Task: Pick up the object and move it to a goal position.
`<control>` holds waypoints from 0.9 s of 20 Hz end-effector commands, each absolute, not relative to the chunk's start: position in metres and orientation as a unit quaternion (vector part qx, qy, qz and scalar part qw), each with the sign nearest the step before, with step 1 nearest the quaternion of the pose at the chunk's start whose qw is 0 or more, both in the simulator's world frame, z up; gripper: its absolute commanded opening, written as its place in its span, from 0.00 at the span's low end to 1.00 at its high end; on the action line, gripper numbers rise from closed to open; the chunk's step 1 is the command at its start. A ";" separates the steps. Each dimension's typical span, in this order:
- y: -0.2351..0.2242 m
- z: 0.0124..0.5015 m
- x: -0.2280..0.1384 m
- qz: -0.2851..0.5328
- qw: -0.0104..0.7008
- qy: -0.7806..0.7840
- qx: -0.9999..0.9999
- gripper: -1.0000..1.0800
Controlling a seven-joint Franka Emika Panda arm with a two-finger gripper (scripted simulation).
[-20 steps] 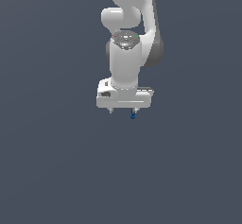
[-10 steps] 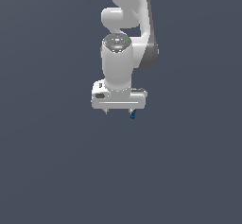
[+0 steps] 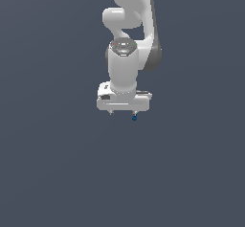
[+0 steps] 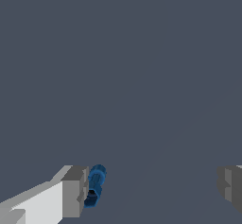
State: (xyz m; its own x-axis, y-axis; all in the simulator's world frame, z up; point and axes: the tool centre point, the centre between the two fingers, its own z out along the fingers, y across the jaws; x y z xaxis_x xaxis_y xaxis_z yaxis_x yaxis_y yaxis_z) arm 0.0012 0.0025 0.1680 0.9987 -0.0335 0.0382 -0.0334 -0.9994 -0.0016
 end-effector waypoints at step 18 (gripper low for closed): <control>0.066 0.095 -0.074 -0.001 0.000 0.096 -0.995 0.96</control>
State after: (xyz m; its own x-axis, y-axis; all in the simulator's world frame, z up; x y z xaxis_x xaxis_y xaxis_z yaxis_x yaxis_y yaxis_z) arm -0.0700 0.0642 0.0980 0.9831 -0.1830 0.0020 -0.1830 -0.9831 -0.0008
